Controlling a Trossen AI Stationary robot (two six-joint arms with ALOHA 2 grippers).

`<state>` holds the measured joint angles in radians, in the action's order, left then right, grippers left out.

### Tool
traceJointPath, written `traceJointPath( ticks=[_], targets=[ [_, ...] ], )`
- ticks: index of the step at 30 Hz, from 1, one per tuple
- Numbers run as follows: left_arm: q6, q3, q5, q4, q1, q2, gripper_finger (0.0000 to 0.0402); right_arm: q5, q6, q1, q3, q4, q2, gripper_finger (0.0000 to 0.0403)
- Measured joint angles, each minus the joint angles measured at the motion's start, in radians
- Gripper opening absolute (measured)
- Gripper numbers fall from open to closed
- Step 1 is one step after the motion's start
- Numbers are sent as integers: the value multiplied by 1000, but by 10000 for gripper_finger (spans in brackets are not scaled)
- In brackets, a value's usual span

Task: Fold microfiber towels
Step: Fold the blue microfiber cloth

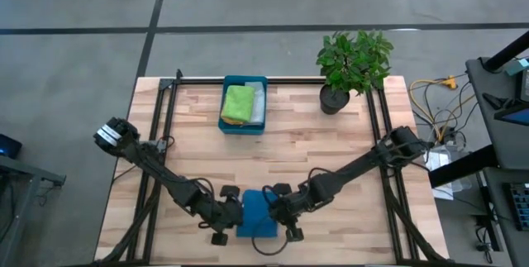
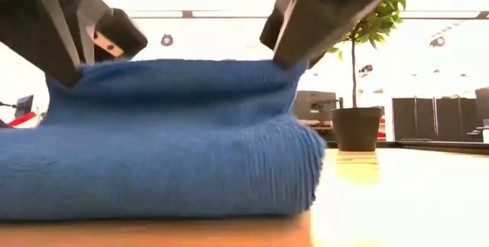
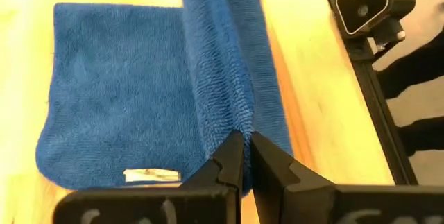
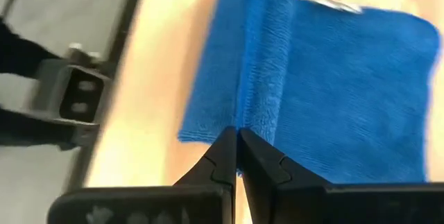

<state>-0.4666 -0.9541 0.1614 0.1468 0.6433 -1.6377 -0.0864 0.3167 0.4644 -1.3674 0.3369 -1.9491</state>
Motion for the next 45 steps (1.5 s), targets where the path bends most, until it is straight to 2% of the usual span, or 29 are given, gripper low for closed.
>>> traceJointPath(
  ticks=[5, 11, 20, 25, 41, 45],
  targets=[
    [-26, 18, 22, -6, -3, 0, 0, 20, 23, -17, 23, -3, 0, 8],
    [-25, 19, 135, -1, -5, 0, 0, 33, 28, -26, 36, 26, 0, 8],
    [-24, 21, 160, 2, -35, -3, 0, 69, 24, -46, 42, 53, 0, 8],
    [-19, 24, 190, 37, -47, -3, 0, 134, 26, -59, 42, 64, 0, 8],
    [-19, 62, 215, 34, -106, -4, 0, 144, 27, -92, 58, 118, 0, 14],
    [-23, 78, 214, 43, -119, -4, 19, 143, 62, -114, 64, 139, 0, 27]
  ],
)
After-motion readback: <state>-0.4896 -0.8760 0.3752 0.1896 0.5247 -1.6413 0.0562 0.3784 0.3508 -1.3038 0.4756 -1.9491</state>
